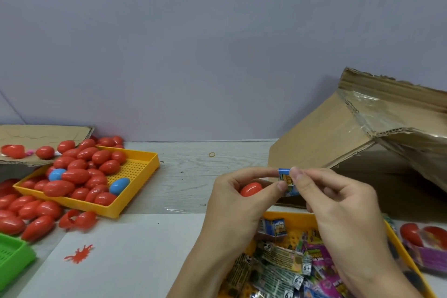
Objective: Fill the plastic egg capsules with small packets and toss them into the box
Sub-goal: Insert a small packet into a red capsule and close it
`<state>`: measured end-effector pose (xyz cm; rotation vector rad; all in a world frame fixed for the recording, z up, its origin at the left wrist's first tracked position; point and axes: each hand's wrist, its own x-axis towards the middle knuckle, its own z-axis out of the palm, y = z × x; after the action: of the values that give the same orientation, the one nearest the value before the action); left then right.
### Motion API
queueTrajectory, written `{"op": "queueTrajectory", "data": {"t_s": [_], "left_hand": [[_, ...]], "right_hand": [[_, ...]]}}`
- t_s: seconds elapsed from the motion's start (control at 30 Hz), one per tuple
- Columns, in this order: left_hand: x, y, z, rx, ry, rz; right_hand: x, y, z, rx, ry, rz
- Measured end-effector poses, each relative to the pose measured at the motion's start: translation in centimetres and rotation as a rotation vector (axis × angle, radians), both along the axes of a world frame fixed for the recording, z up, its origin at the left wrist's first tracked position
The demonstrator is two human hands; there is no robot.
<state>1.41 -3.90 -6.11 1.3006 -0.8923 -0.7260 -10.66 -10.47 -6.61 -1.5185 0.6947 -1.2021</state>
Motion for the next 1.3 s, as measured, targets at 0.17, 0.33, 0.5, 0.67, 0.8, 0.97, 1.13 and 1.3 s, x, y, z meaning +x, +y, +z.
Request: {"op": "queueTrajectory", "data": {"t_s": [0.17,0.33,0.5,0.67,0.8,0.97,1.13,1.3], "left_hand": [[-0.13,0.15,0.39,0.019,-0.036,0.031],[-0.27,0.12,0.52,0.014,-0.076,0.06],[-0.19,0.01,0.37,0.021,-0.115,0.106],[-0.2,-0.02,0.28,0.042,-0.127,0.104],[-0.17,0.03,0.26,0.06,-0.142,0.085],[-0.09,0.13,0.02,0.079,-0.176,0.053],[-0.12,0.11,0.03,0.053,-0.172,0.048],[-0.08,0.06,0.07,0.067,-0.195,0.038]], "right_hand": [[-0.04,-0.09,-0.11,0.024,-0.031,0.026],[-0.04,0.05,-0.14,-0.006,-0.01,-0.004],[-0.02,-0.08,-0.27,0.062,-0.009,-0.029],[-0.06,-0.07,0.05,0.252,-0.073,0.027],[-0.04,-0.1,-0.07,0.231,-0.019,0.01],[-0.2,-0.35,-0.53,0.132,0.036,-0.045],[-0.12,-0.28,-0.52,0.107,0.034,-0.1],[-0.17,-0.39,-0.6,0.126,0.022,-0.098]]}}
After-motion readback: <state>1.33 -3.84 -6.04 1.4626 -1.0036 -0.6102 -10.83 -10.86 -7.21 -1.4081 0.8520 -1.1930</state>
